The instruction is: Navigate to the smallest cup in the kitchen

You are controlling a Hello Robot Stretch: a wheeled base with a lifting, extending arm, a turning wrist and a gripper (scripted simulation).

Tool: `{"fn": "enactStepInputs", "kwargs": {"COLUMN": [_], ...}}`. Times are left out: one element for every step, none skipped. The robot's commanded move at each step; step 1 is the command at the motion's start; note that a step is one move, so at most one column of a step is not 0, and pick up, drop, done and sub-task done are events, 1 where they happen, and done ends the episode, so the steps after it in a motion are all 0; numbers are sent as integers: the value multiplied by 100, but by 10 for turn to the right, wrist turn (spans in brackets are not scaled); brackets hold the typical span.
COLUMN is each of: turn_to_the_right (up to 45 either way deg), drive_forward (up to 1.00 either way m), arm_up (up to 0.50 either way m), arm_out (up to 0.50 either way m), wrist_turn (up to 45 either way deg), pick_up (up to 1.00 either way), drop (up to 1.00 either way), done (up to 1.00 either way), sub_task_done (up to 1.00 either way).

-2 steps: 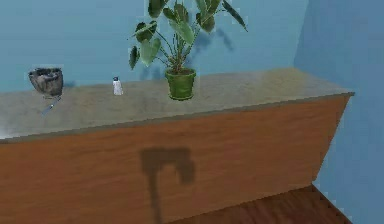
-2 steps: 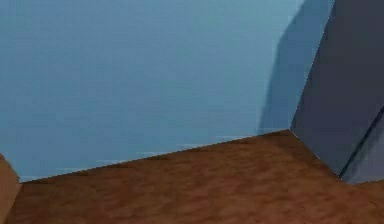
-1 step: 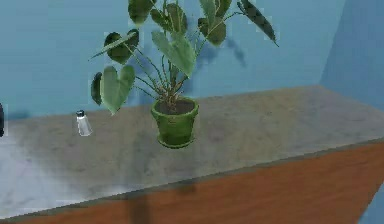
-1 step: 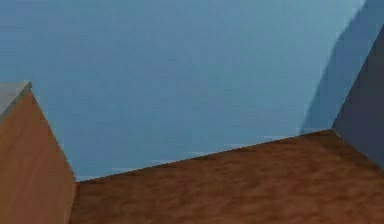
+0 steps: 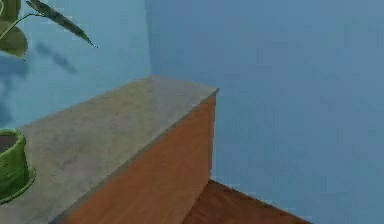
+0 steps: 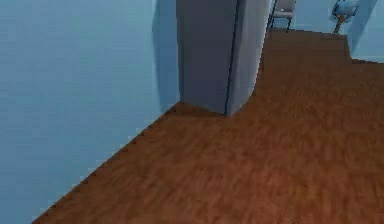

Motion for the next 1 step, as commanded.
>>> {"fn": "enactStepInputs", "kwargs": {"turn_to_the_right": [450], "drive_forward": [0], "arm_up": [0], "arm_out": [0], "wrist_turn": [0], "pick_up": [0], "drop": [0], "done": [0], "sub_task_done": [0]}}
